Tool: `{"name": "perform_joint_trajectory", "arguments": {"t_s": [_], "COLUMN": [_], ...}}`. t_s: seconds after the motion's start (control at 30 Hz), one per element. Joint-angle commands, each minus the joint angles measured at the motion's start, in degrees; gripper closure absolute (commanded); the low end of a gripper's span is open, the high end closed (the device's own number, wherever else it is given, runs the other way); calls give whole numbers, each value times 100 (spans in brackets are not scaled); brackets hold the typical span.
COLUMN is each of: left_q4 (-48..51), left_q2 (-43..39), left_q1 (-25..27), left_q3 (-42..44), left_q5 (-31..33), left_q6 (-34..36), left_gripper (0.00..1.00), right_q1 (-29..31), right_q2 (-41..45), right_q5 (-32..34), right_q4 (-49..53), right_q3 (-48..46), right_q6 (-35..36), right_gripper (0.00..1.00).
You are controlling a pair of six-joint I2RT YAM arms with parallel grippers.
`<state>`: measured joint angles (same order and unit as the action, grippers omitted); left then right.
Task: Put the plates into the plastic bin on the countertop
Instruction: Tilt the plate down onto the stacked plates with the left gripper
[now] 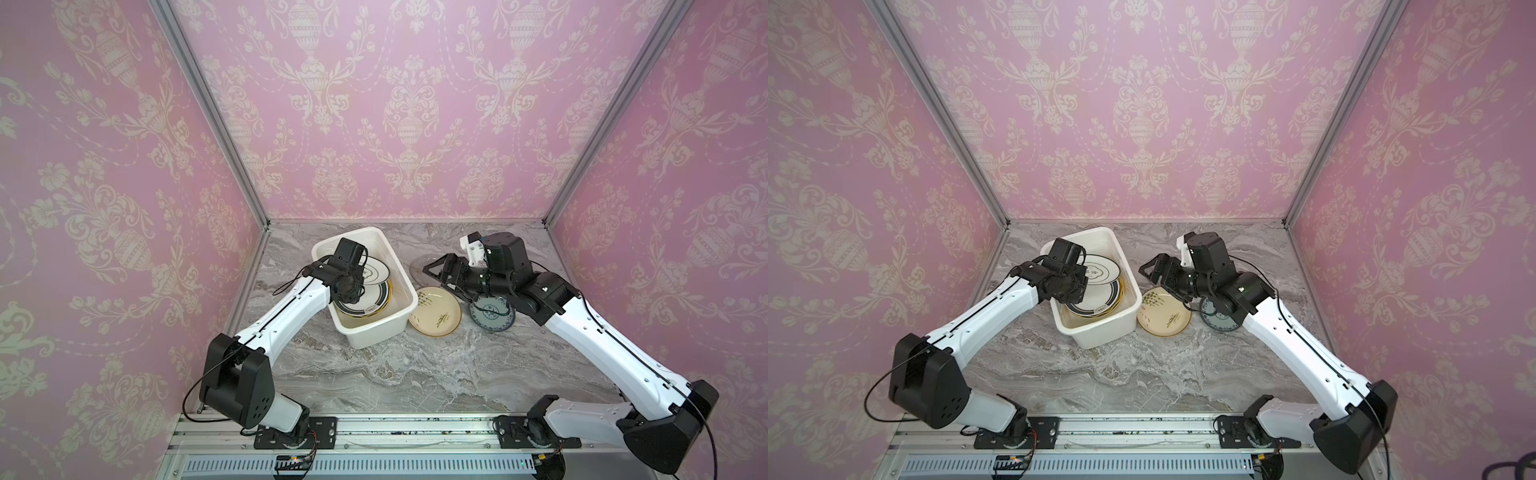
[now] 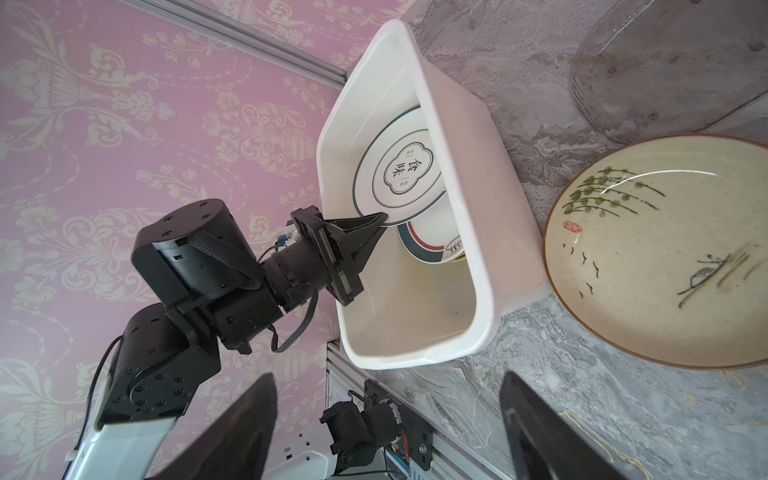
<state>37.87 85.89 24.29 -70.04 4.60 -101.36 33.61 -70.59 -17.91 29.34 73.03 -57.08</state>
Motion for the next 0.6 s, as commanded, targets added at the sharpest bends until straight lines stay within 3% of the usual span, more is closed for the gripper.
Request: {"name": "perform_joint_trajectory", "arguments": {"t_s": [0.0, 0.2, 0.57], "left_q4": [381, 575, 681], "left_q2": [118, 222, 670], "left_q1": [199, 530, 647], "left_q3": [-313, -283, -273], "left_q5": [444, 1083, 1221], "left_q6": [-758, -1739, -2450], "left_gripper": [100, 100, 100], "right_q1": [49, 50, 49], "right_q2": [189, 315, 434], "right_q5": [118, 155, 149], "right_q4": [-142, -148, -228], "right_q3": [-135, -244, -386], "right_q6": [-58, -58, -74], "right_gripper": [15, 15, 15]}}
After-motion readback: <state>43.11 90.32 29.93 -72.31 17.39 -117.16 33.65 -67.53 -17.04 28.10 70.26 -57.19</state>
